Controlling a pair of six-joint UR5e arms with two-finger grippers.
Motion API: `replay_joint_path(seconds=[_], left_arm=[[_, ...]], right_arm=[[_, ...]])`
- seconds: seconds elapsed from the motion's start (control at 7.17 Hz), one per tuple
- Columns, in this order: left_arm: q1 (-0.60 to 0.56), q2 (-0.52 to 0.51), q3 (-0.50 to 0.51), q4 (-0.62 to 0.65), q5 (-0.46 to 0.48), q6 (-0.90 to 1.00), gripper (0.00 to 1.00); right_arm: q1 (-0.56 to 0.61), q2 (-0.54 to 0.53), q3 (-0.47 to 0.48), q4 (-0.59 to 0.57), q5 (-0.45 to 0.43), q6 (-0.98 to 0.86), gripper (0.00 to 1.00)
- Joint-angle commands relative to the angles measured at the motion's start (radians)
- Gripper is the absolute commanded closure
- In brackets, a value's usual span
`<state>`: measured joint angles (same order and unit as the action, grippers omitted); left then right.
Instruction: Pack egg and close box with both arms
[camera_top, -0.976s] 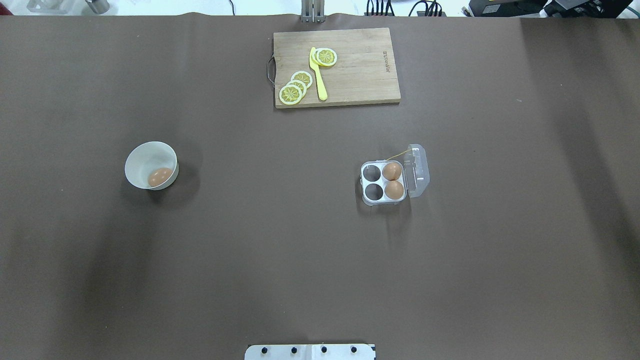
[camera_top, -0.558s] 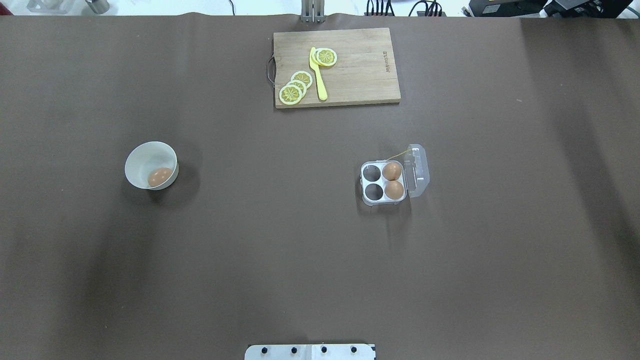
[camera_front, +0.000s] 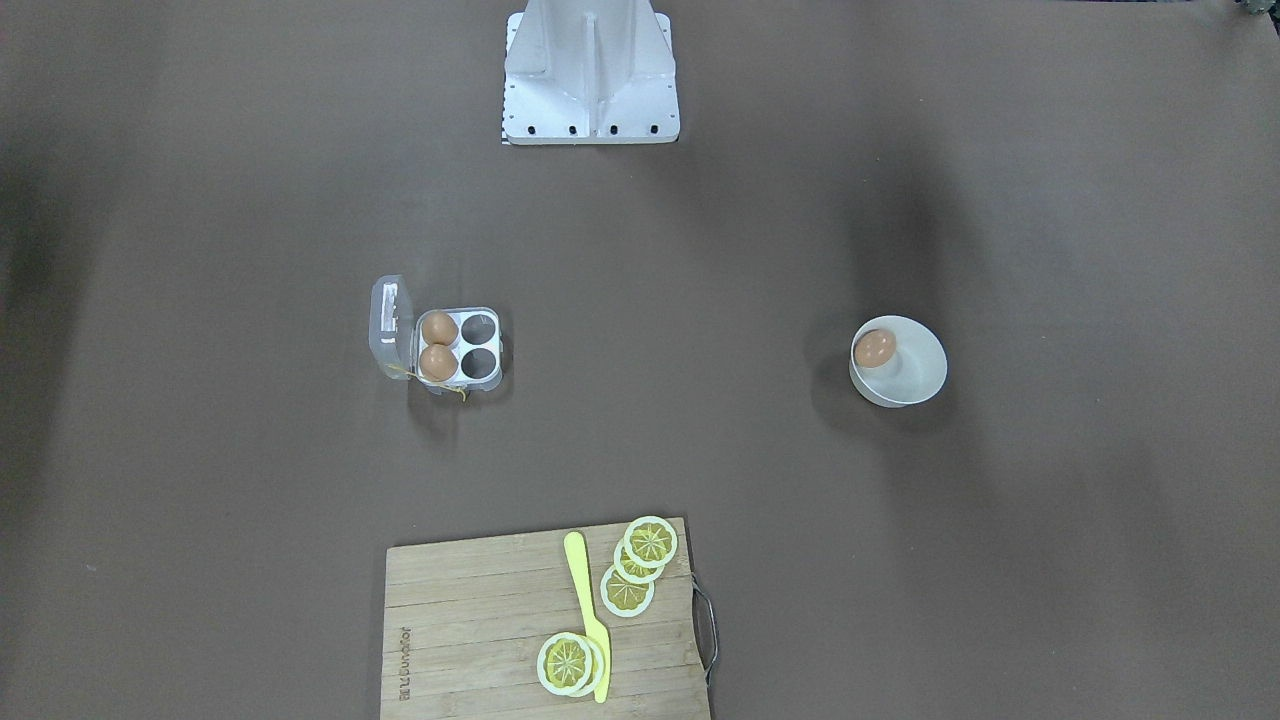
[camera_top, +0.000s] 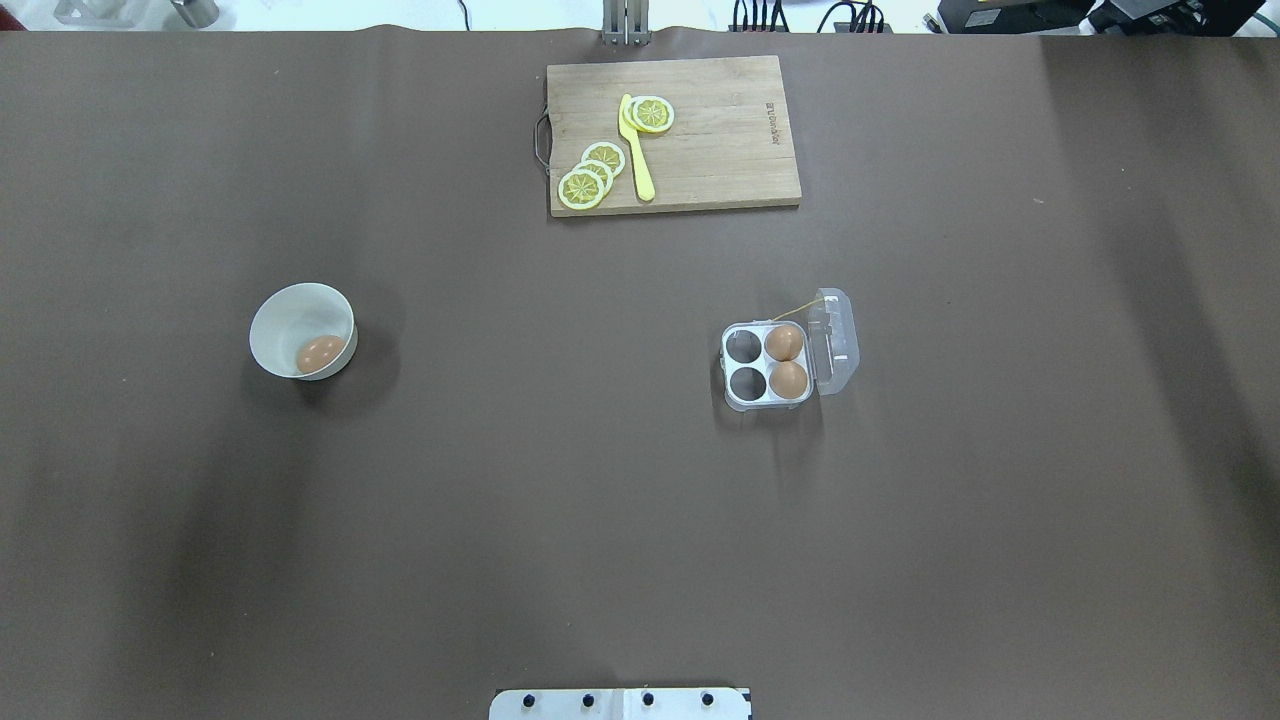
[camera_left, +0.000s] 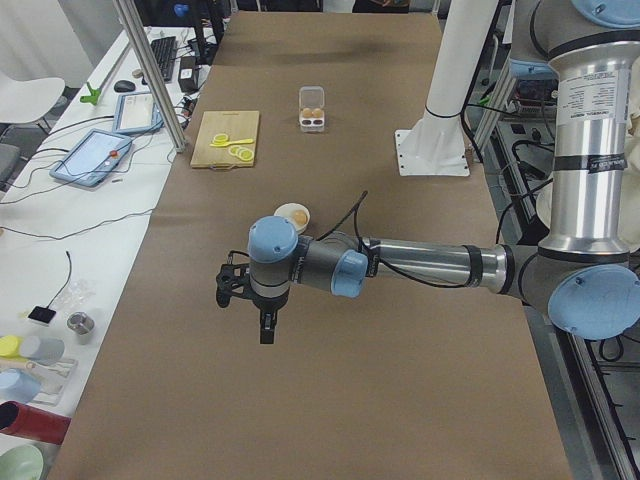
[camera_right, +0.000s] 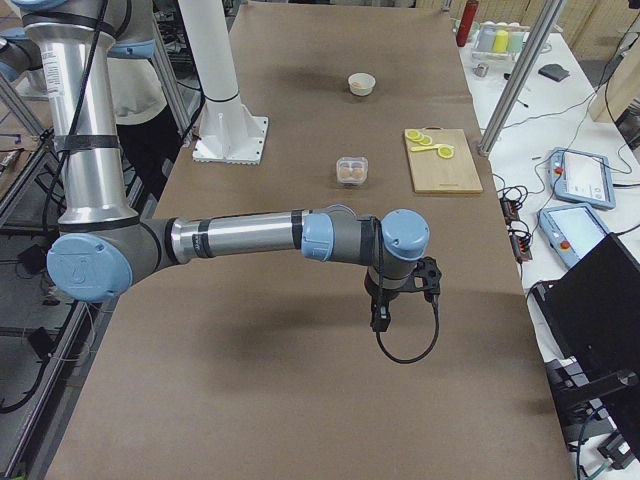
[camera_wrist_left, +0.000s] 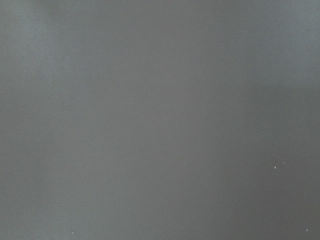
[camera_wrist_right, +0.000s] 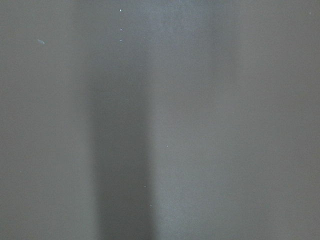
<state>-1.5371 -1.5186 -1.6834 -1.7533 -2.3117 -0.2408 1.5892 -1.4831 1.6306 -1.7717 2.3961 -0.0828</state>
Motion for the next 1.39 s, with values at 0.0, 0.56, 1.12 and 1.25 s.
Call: replay_joint_path(seconds=[0.0, 0.56, 1.12, 1.25], left_arm=[[0.002, -0.002, -0.002, 0.000, 0.000, 0.000, 0.02], [0.006, -0.041, 0.001, 0.012, 0.000, -0.005, 0.02], [0.083, -0.223, -0.016, 0.159, -0.002, -0.081, 0.02], [0.115, -0.253, -0.031, 0.163, 0.000, -0.081, 0.02]], right_arm=[[0.000, 0.000, 0.000, 0.000, 0.000, 0.000, 0.00], [0.000, -0.003, 0.000, -0.002, 0.000, 0.000, 0.00], [0.000, -0.009, -0.002, -0.002, 0.002, 0.000, 0.00], [0.000, -0.009, -0.003, -0.003, 0.002, 0.000, 0.00]])
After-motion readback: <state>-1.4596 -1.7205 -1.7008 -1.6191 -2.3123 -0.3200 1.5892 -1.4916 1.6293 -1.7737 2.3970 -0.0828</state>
